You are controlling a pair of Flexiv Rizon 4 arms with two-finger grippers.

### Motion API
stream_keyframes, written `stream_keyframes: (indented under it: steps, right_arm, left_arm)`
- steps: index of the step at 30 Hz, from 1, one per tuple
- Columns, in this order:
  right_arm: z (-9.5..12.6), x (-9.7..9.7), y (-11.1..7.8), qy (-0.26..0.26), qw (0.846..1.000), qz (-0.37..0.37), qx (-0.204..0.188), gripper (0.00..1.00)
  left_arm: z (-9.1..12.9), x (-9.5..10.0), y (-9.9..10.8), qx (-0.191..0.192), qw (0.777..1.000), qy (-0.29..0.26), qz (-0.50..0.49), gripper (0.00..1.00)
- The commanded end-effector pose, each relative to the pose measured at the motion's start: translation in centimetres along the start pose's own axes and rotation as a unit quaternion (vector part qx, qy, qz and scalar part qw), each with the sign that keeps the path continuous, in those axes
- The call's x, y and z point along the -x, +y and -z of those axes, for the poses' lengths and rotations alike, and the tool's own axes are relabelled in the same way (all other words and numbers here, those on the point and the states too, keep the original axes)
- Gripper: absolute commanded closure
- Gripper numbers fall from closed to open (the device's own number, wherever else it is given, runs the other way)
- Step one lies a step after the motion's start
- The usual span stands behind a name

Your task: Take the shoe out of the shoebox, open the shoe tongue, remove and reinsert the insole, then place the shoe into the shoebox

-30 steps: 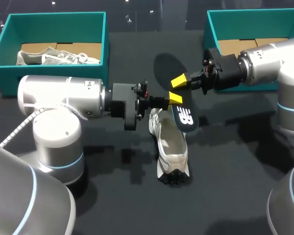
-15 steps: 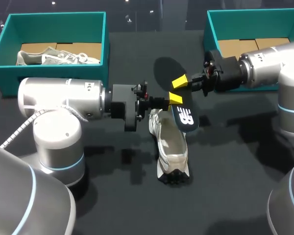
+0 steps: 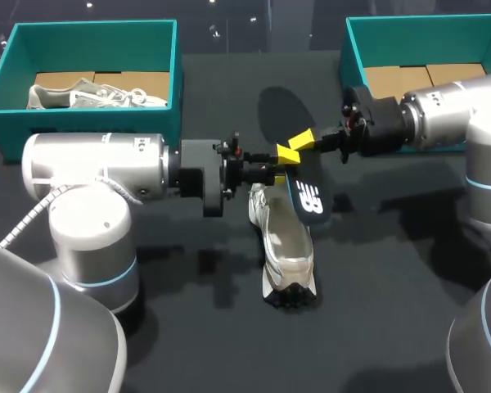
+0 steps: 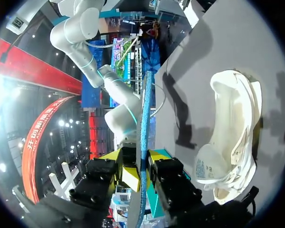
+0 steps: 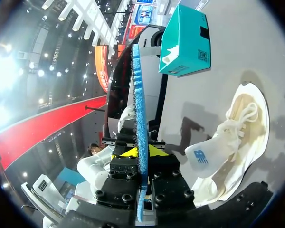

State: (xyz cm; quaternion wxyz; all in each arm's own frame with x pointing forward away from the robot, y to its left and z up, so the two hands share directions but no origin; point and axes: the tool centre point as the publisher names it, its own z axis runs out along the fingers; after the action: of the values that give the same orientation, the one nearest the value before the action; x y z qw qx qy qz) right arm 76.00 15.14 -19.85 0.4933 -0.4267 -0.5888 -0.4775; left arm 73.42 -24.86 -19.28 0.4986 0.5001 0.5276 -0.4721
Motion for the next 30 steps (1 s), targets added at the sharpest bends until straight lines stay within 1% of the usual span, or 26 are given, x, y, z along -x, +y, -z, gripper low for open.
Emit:
stream_keyframes:
  steps: [1, 4, 6, 18, 20, 22, 25, 26, 30]
  right_arm:
    - [0.1, 0.1, -0.2, 0.0, 1.0, -0.001, 0.002, 1.0]
    - [0.1, 0.1, -0.2, -0.001, 1.0, -0.002, 0.003, 1.0]
    - [0.2, 0.1, -0.2, -0.001, 1.0, -0.003, 0.003, 1.0]
    - [0.2, 0.2, -0.3, -0.001, 1.0, -0.006, 0.007, 1.0]
    - [0.2, 0.2, -0.3, -0.001, 1.0, -0.006, 0.007, 1.0]
    - [0.0, 0.3, -0.3, 0.005, 1.0, -0.015, 0.018, 1.0]
    - [-0.2, 0.4, -0.9, 0.014, 0.999, -0.028, 0.038, 1.0]
    - [-0.3, 0.5, -1.1, 0.015, 0.998, -0.033, 0.045, 1.0]
    - [-0.6, 0.3, -1.7, 0.018, 0.997, -0.036, 0.062, 1.0]
  left_arm:
    - [3.6, 0.8, -0.5, 0.009, 1.0, 0.008, 0.001, 0.0]
    - [5.3, 1.3, 0.1, 0.015, 1.0, 0.023, 0.007, 0.0]
    - [6.6, 1.9, 0.7, -0.004, 0.999, 0.037, -0.006, 0.0]
    - [6.6, 1.9, 0.7, -0.004, 0.999, 0.037, -0.006, 0.0]
    - [6.5, 2.2, 0.7, -0.012, 0.999, 0.043, 0.003, 0.0]
    - [6.7, 2.9, 1.4, -0.011, 0.997, 0.073, 0.017, 0.0]
    - [7.2, 4.1, 2.4, -0.021, 0.994, 0.101, 0.024, 0.0]
    - [7.4, 4.5, 2.6, -0.024, 0.994, 0.101, 0.02, 0.0]
    - [7.8, 5.8, 3.8, -0.039, 0.985, 0.163, 0.033, 0.0]
